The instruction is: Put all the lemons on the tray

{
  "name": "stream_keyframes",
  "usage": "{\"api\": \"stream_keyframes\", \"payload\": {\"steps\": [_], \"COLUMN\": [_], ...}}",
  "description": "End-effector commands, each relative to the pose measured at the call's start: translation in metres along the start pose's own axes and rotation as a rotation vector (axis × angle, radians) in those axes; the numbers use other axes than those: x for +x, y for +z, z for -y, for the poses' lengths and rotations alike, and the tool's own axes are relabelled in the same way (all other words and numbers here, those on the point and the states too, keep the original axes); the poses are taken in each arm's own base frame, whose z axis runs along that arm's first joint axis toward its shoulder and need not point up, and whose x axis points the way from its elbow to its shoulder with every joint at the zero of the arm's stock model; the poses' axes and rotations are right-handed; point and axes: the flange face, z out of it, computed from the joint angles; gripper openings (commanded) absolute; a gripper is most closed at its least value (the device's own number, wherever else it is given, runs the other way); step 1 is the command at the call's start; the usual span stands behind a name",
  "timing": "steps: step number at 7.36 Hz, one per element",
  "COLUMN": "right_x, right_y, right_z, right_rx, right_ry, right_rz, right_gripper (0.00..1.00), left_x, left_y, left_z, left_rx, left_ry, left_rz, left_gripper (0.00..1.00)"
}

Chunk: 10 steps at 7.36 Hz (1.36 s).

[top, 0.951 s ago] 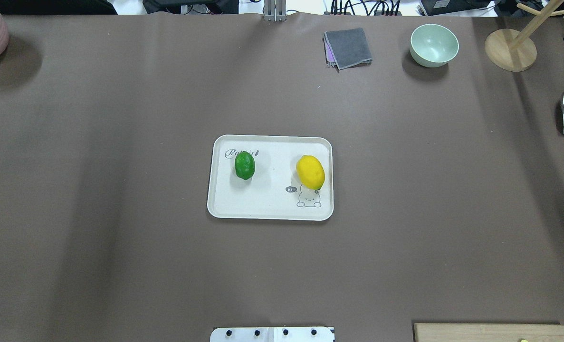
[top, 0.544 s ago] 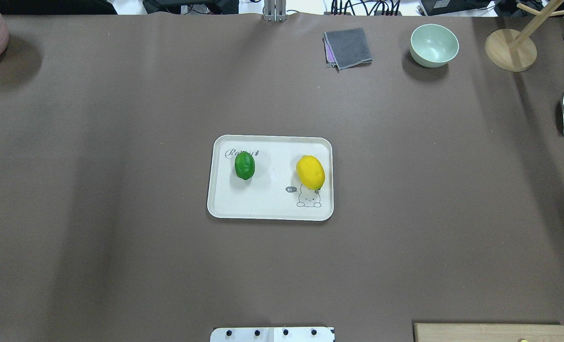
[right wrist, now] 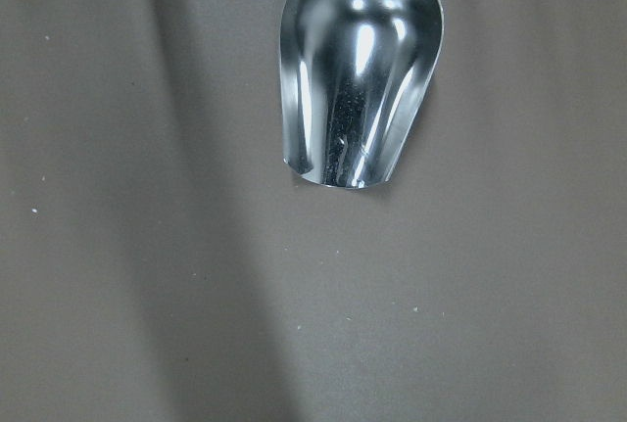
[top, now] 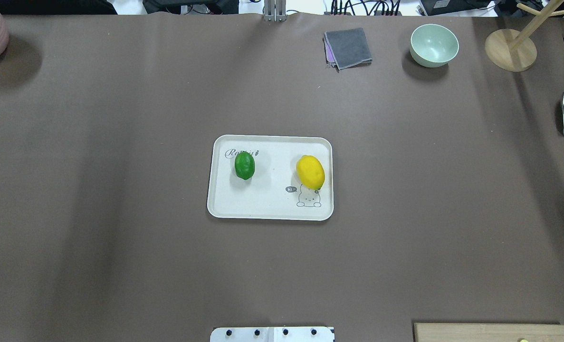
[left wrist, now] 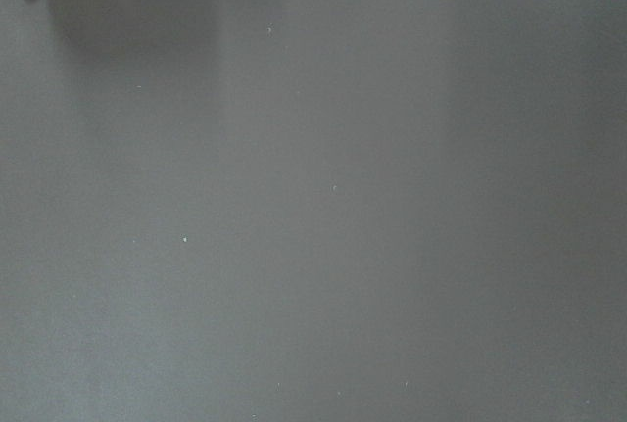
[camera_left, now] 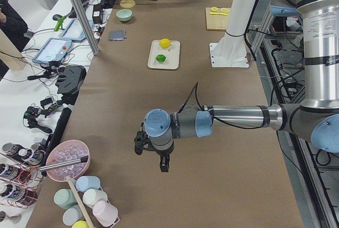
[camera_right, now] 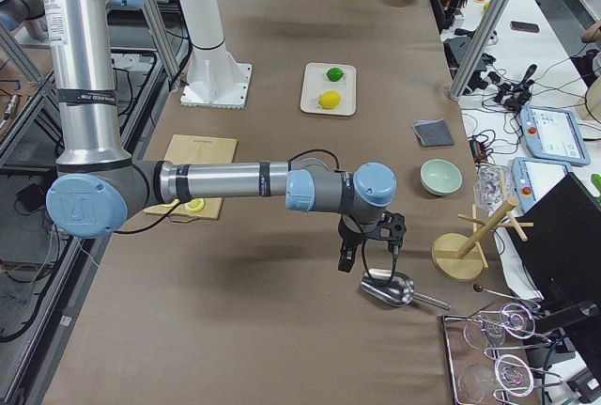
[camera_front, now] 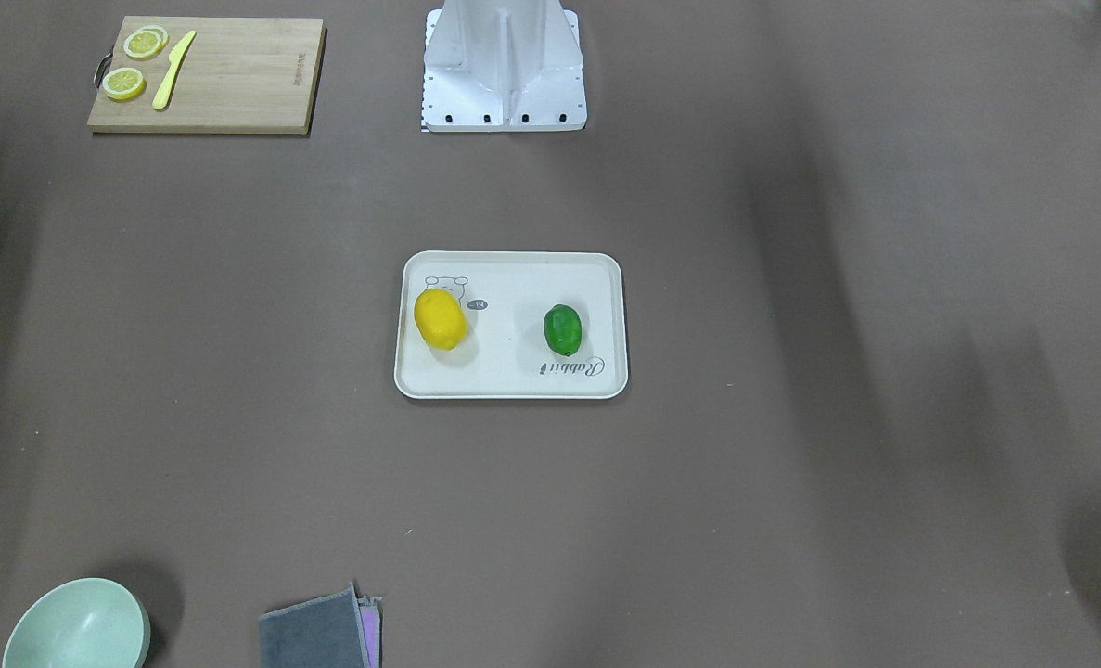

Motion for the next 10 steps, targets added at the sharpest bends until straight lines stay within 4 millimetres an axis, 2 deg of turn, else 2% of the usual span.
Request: {"api": "stream_keyframes", "payload": {"steps": [1,10], "right_x": [0.0003,0.0016], "right_y": [0.0002,0.0014], "right_z": [0.0000,-0.0005], "right_rx": [0.000,-0.002], "right_ry": [-0.003,0.001], "right_rz": [0.000,-0.002], "right_gripper": [1.00,1.00], "left_x": [0.0065,0.0076], "left_y": [-0.0076,-0.0091], "left_z": [0.0052,0.0091], "left_rx": [0.014,0.005], "left_ry": [0.014,0.004], "left_rz": [0.007,0.006], "left_gripper": [0.98,0.98]}}
